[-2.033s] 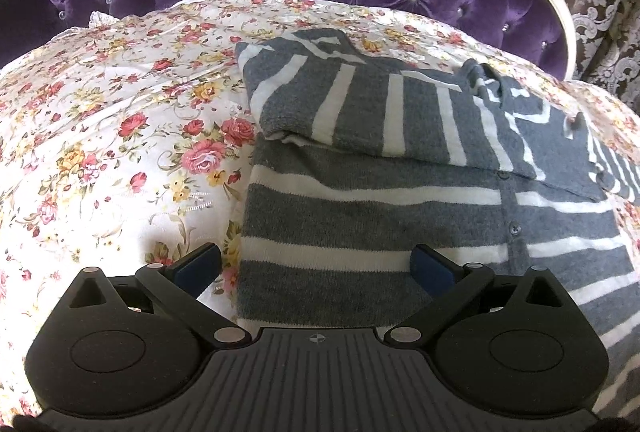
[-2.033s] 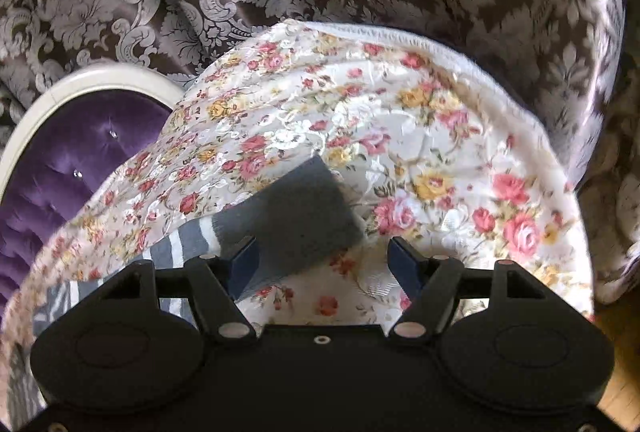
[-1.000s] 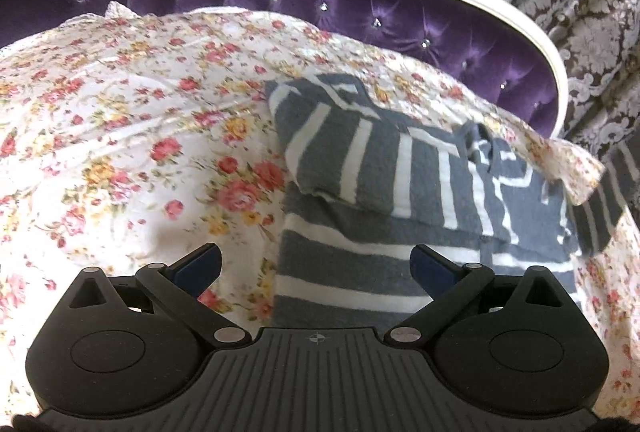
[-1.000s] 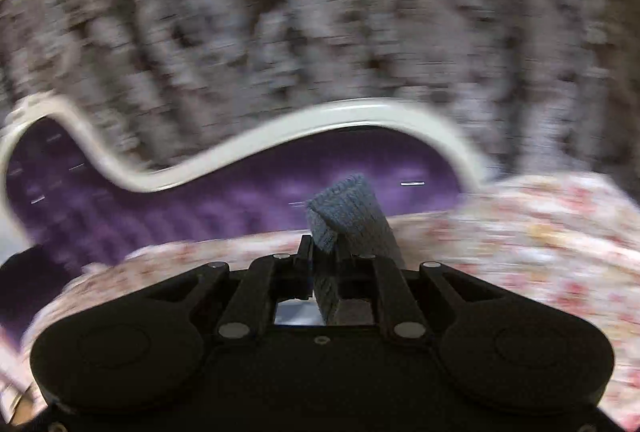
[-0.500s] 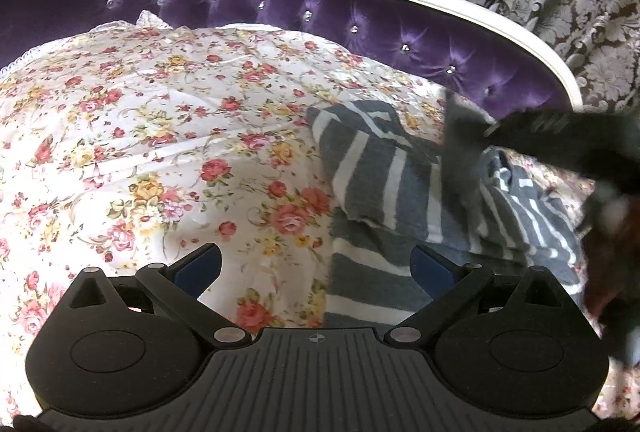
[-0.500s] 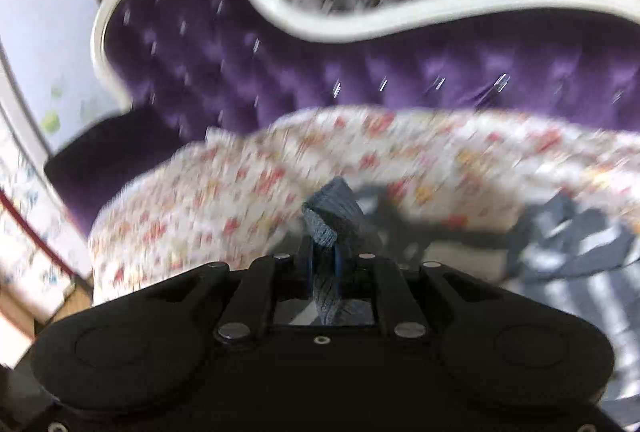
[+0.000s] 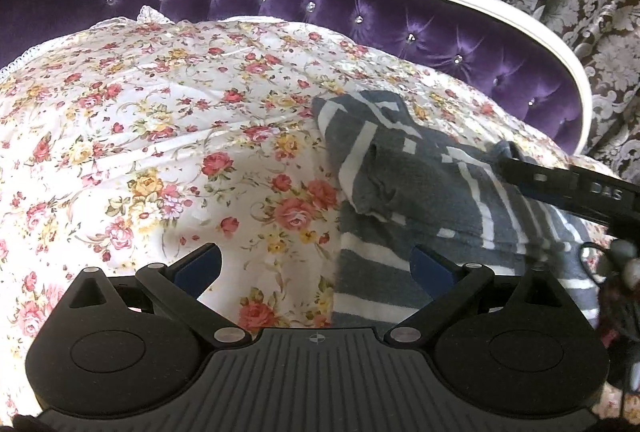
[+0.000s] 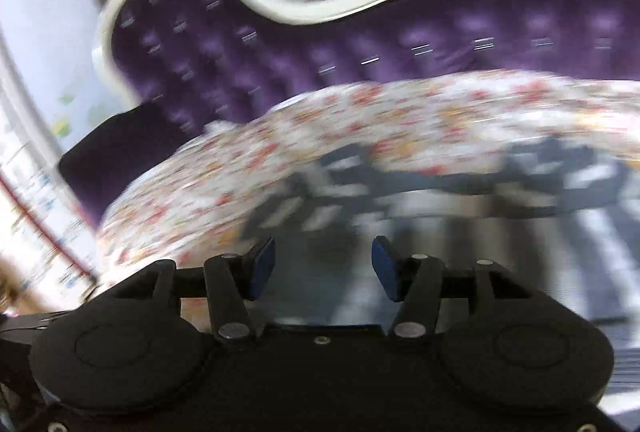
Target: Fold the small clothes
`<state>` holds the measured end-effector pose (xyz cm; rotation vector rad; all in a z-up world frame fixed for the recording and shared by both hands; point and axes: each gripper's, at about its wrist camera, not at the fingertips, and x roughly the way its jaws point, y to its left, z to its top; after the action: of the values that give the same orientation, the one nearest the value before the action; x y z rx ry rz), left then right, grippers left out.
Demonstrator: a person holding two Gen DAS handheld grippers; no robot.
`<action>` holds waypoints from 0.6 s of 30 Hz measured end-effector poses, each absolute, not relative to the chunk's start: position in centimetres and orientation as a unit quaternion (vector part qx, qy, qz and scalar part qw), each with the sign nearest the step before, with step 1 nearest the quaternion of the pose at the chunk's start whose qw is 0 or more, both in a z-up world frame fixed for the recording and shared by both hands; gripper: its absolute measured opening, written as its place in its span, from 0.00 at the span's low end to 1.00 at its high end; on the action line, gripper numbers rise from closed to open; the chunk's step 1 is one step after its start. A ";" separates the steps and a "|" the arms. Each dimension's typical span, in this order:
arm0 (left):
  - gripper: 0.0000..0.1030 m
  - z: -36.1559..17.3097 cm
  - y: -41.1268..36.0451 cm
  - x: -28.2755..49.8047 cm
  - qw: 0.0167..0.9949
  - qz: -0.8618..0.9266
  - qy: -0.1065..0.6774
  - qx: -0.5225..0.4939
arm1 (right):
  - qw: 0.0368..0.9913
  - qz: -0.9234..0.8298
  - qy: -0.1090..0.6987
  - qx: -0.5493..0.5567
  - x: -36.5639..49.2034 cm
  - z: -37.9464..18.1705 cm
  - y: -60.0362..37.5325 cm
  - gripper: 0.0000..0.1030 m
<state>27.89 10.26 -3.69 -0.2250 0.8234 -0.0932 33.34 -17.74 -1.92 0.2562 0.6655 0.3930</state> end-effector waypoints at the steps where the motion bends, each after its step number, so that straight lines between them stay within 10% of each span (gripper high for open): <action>1: 0.99 -3.8 10.1 27.9 0.909 -0.047 0.400 -0.108 | 0.921 0.174 0.324 0.125 33.3 -2.1 -18.9 0.59; 18: 0.99 -6.1 7.2 28.6 0.901 -0.059 0.427 -0.052 | 0.947 0.020 0.320 0.014 31.8 -5.5 -25.3 0.60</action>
<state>28.62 7.20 -6.13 -0.1078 0.8827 -0.1214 31.82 -25.33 -5.53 0.0282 0.6521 0.0417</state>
